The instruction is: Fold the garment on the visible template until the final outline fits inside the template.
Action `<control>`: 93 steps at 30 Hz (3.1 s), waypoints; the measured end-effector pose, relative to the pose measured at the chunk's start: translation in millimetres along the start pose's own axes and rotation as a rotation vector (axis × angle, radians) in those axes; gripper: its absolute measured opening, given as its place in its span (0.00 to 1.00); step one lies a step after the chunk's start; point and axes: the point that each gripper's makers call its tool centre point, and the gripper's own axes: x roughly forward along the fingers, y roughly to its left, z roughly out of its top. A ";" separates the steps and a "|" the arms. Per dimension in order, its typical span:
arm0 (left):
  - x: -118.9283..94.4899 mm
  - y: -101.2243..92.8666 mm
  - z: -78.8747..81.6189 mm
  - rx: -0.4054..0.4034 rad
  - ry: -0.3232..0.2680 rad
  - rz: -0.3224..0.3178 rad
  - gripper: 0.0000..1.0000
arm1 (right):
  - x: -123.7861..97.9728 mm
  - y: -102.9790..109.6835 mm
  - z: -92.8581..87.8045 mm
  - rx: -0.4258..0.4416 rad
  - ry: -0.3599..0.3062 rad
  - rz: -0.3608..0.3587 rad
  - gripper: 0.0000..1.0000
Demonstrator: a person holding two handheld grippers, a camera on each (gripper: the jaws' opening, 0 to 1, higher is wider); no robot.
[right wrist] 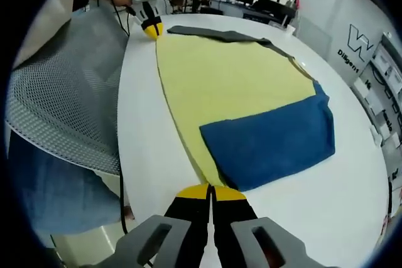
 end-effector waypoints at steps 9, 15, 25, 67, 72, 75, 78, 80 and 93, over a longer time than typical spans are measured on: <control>0.8 1.0 -0.9 -0.058 0.008 0.008 0.01 | -3.9 5.2 1.0 -0.049 -0.009 0.009 0.00; -1.2 0.8 -4.2 -0.063 0.017 0.002 0.01 | -2.3 6.9 -0.7 -0.035 0.006 0.025 0.00; -20.3 8.7 -12.7 -0.128 -0.032 0.016 0.00 | -0.9 12.8 -5.4 -0.018 0.028 0.042 0.00; -37.2 133.8 -50.6 -0.595 -0.092 0.295 0.18 | -2.7 0.0 52.7 0.096 -0.107 0.020 0.18; -36.6 135.1 -55.5 -0.636 -0.092 0.302 0.12 | -1.9 -0.5 55.7 0.096 -0.110 0.020 0.18; -37.4 137.1 -58.0 -0.649 -0.089 0.302 0.07 | -0.8 -0.2 57.4 0.093 -0.111 0.022 0.18; -38.3 137.5 -61.3 -0.634 -0.073 0.309 0.01 | 2.0 0.9 60.0 0.088 -0.111 0.027 0.18; -38.7 139.3 -63.6 -0.635 -0.068 0.321 0.02 | 3.4 1.4 62.3 0.085 -0.113 0.031 0.18; -32.7 131.6 -53.2 -0.569 -0.061 0.322 0.10 | 14.8 -0.9 71.9 0.071 -0.119 0.045 0.18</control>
